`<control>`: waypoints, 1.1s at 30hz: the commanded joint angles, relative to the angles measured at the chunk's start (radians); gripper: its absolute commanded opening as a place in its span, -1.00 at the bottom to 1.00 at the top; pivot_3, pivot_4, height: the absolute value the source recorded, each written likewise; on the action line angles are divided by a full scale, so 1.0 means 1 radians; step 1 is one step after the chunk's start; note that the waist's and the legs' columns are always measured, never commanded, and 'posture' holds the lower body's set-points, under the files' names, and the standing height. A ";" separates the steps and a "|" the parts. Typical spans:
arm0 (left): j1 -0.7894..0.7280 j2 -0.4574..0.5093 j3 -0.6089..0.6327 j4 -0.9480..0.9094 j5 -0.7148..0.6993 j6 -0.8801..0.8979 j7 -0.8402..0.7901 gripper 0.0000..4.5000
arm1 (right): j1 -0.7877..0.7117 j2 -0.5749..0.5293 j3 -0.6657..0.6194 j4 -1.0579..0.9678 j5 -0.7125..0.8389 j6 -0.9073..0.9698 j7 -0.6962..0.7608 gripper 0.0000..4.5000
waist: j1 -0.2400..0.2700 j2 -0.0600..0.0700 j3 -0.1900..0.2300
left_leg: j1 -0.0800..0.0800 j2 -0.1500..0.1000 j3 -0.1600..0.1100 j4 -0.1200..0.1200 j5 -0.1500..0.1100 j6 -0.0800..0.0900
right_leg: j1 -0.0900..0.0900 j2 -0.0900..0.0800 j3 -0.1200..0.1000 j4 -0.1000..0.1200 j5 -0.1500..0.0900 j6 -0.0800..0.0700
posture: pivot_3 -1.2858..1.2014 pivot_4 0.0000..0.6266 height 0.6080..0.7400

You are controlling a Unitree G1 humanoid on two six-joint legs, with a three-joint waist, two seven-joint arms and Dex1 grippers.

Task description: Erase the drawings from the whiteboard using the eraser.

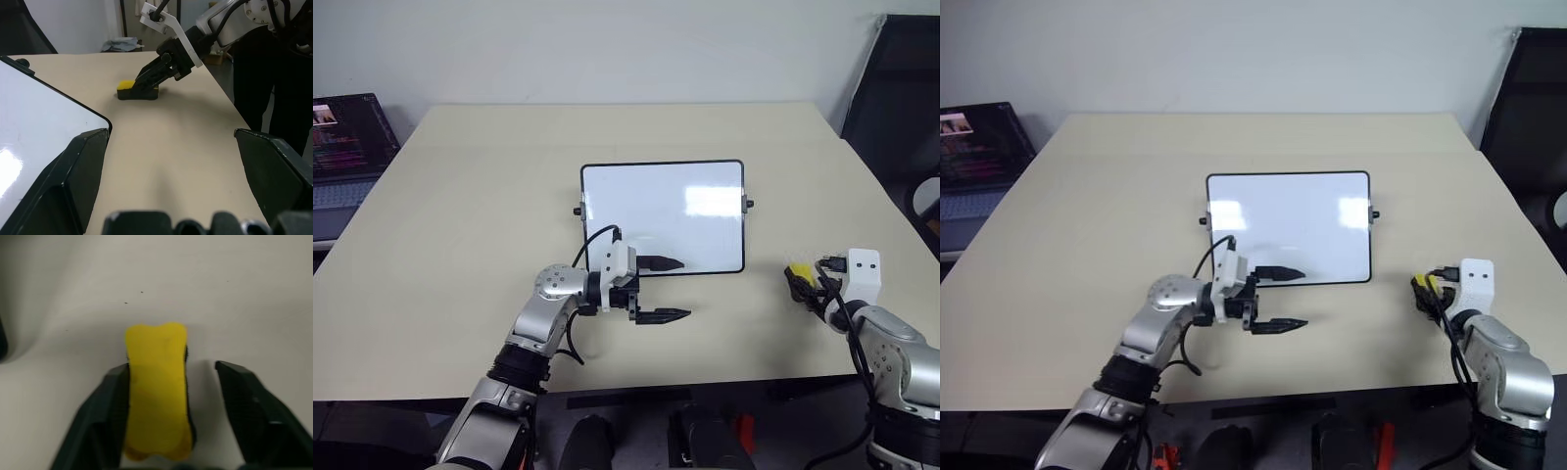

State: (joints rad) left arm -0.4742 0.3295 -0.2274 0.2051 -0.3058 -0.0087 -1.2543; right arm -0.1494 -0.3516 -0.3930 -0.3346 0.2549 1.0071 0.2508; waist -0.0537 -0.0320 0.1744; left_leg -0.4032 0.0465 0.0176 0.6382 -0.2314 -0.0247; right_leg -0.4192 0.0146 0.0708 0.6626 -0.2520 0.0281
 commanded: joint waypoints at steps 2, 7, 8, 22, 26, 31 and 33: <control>0.001 0.008 0.004 -0.032 -0.005 -0.011 -0.005 1.00 | -0.019 -0.023 -0.024 -0.015 0.005 -0.038 -0.019 0.99 | 0.000 0.000 0.000 | 0.000 0.000 0.000 0.000 0.000 0.000 | 0.000 0.000 0.000 0.000 0.000 0.000 | 0.03 -0.52 1.00; 0.018 0.002 0.017 -0.062 0.001 -0.011 0.040 1.00 | -0.028 -0.014 -0.055 -0.048 0.029 -0.036 -0.036 0.99 | 0.000 0.000 0.000 | 0.000 0.000 0.000 0.000 0.000 0.000 | 0.000 0.000 0.000 0.000 0.000 0.000 | 0.03 -0.52 1.00; 0.027 0.003 0.024 -0.077 0.002 -0.001 0.063 1.00 | -0.029 -0.007 -0.069 -0.066 0.041 -0.028 -0.041 0.99 | 0.000 0.000 0.000 | 0.000 0.000 0.000 0.000 0.000 0.000 | 0.000 0.000 0.000 0.000 0.000 0.000 | 0.03 -0.52 1.00; 0.342 -0.044 0.157 -0.469 0.144 0.187 0.662 1.00 | 0.192 0.093 -0.147 -0.342 0.110 -0.191 -0.058 0.99 | 0.000 0.000 0.000 | 0.000 0.001 -0.001 -0.001 0.000 0.000 | 0.000 -0.001 0.000 0.000 0.000 0.000 | 0.03 -0.52 1.00; 0.462 -0.126 0.184 -0.538 0.209 0.219 0.864 1.00 | 0.348 0.177 -0.078 -0.380 0.064 -0.444 -0.034 0.99 | -0.001 0.000 0.000 | 0.001 0.001 -0.001 -0.002 0.000 0.000 | 0.000 -0.001 0.001 0.000 -0.001 0.001 | 0.03 -0.52 1.00; 0.562 -0.202 0.213 -0.552 0.270 0.176 1.025 1.00 | 0.464 0.242 -0.031 -0.357 0.008 -0.639 -0.049 0.99 | -0.001 0.000 -0.001 | 0.003 0.001 -0.003 -0.002 0.000 0.000 | 0.001 -0.002 0.001 0.000 -0.003 -0.004 | 0.03 -0.52 1.00; 0.599 -0.216 0.221 -0.559 0.299 0.135 1.074 1.00 | 0.504 0.262 -0.010 -0.340 -0.015 -0.712 -0.048 0.99 | -0.001 0.000 -0.001 | 0.003 0.001 -0.003 -0.002 0.000 0.000 | 0.001 -0.002 0.001 0.000 -0.004 -0.006 | 0.03 -0.52 1.00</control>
State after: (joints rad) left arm 0.1149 0.1212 -0.0178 -0.3020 -0.0331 0.1768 -0.2225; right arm 0.3401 -0.0979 -0.4057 -0.6645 0.2565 0.3728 0.2080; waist -0.0549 -0.0320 0.1737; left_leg -0.4002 0.0470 0.0146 0.6365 -0.2314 -0.0251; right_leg -0.4184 0.0126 0.0720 0.6629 -0.2565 0.0221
